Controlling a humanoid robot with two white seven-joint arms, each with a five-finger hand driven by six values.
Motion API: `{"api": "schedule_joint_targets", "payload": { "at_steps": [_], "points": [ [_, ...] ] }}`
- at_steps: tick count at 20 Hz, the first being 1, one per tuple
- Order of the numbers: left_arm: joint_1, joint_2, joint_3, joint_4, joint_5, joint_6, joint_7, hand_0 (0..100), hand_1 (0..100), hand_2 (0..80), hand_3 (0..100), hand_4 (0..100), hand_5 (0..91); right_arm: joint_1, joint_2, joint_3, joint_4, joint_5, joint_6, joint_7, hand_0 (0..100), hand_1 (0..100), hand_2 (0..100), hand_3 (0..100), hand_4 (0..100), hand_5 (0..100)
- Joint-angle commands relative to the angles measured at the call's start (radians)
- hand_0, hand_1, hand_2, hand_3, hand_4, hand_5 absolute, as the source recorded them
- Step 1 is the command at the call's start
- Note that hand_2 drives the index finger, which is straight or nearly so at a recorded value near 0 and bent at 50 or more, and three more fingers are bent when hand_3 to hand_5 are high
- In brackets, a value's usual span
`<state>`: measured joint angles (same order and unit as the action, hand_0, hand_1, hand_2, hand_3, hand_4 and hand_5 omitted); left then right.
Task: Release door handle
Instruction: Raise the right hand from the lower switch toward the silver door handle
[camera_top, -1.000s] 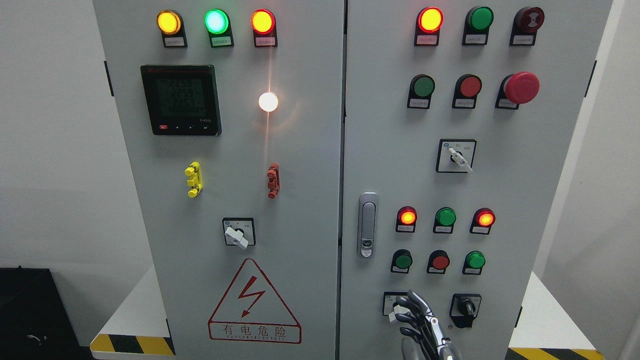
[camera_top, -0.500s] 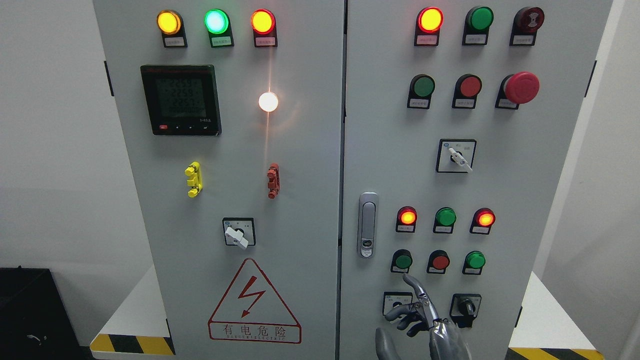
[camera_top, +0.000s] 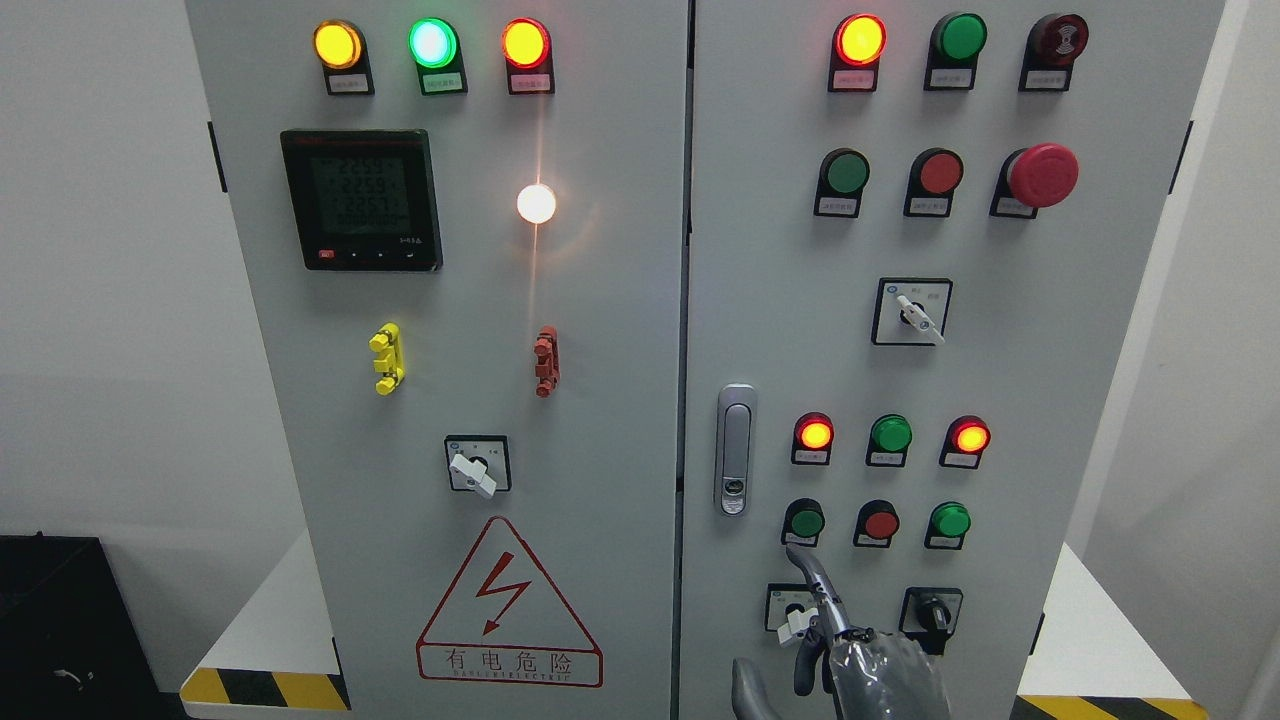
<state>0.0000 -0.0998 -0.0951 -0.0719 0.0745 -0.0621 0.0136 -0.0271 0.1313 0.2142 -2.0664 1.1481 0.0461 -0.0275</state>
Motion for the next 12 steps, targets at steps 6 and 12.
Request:
{"api": "schedule_joint_targets", "payload": {
  "at_steps": [6, 12],
  "points": [
    [0.017, 0.000, 0.000, 0.000, 0.001, -0.001, 0.000, 12, 56, 0.0, 0, 0, 0.0, -0.077, 0.001, 0.089, 0.103, 0.222, 0.029, -0.012, 50, 25, 0, 95, 95, 95],
    [0.017, 0.000, 0.000, 0.000, 0.001, -0.001, 0.000, 12, 56, 0.0, 0, 0, 0.0, -0.091, 0.001, 0.097, 0.140, 0.278, 0.037, -0.012, 50, 24, 0, 94, 94, 95]
  ]
}}
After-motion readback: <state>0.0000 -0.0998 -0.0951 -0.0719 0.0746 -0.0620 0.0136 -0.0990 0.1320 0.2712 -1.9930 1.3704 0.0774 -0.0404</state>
